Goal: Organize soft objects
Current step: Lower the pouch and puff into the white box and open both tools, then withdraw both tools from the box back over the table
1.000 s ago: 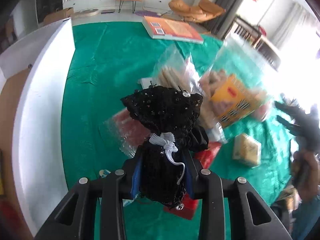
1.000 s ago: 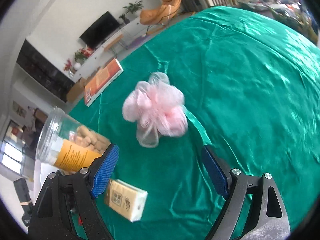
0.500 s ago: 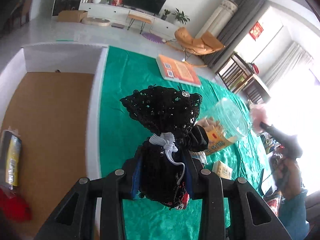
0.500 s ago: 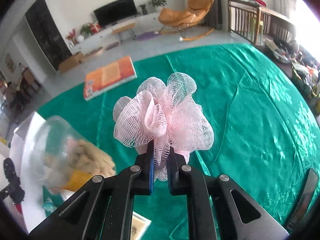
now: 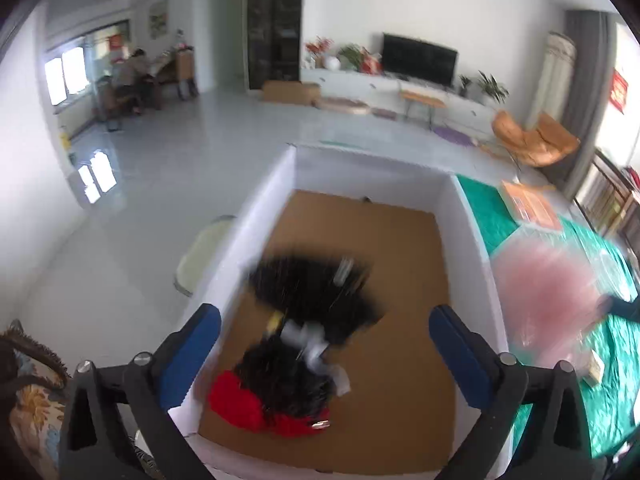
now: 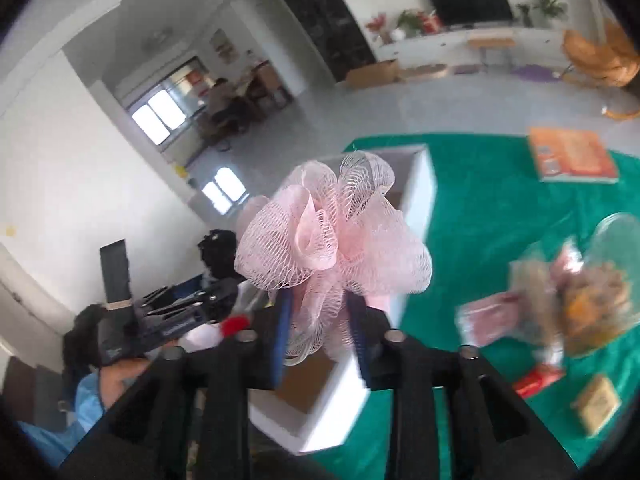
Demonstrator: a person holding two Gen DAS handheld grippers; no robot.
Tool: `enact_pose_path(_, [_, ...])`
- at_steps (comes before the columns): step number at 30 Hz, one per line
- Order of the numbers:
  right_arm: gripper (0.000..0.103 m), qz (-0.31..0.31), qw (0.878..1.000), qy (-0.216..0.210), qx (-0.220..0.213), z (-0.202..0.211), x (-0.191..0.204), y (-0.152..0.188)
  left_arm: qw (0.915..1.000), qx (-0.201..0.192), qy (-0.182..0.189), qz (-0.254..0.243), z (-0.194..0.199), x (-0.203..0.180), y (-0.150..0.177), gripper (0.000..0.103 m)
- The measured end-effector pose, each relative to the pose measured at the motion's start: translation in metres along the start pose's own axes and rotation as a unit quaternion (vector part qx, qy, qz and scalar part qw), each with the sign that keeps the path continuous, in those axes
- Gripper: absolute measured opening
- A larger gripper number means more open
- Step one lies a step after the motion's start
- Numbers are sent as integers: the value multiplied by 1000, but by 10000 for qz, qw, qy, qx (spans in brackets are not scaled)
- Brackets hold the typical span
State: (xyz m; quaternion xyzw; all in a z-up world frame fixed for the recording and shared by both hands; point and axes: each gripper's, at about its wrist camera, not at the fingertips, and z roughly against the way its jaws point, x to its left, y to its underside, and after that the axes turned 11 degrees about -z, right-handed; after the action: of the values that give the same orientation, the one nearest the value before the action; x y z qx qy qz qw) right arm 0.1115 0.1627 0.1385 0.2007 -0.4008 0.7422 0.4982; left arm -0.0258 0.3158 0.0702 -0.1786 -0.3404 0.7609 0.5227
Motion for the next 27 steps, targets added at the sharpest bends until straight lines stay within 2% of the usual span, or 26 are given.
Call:
enact_pose_path(2, [86,-41,9999,70,97,-17,-4,5,10000,-42,-45,-18,2,0,4,103])
enact_pose_path(4, [86,16,9993,353,-102,-12,-17,10,9998,-71,149,-54,1,-10,7,103])
enact_pose_path(7, [86,155,9895,1244,-721,11,-35,34,9958,-172,887,-141,3,-43,9,103])
enact_pose_path(9, [86,35,9732,1936,-1243,37,-67,56,9882,-218,1470,-383,7,-83,12,103])
enact_pose_path(11, [86,-362,9511,2599,-1631,59,-111,81,9740,-185,2102,-823,11,-134,21,103])
enact_pose_path(13, [86,-906,9274,3168,-1769,78,-161,104,9566,-46,2600,-1318,15,-183,36,103])
enact_pose_path(16, [86,-1761,8864,3915,-1734,97,-229,131,9301,414,3004,-2074,7,-258,70,103])
enact_pose_path(18, [86,-2230,8641,4186,-1687,108,-265,144,9211,714,2998,-2377,-8,-296,94,103])
enact_pose_path(20, [86,-2481,8519,4283,-1712,118,-288,148,9169,1007,2948,-2493,-29,-317,113,103])
enact_pose_path(23, [86,-2605,8474,4246,-1837,132,-305,152,9158,1188,2770,-2655,-55,-335,130,103])
enact_pose_path(27, [86,-2427,8469,4255,-2070,126,-311,148,9227,1110,2360,-2840,-76,-345,138,103])
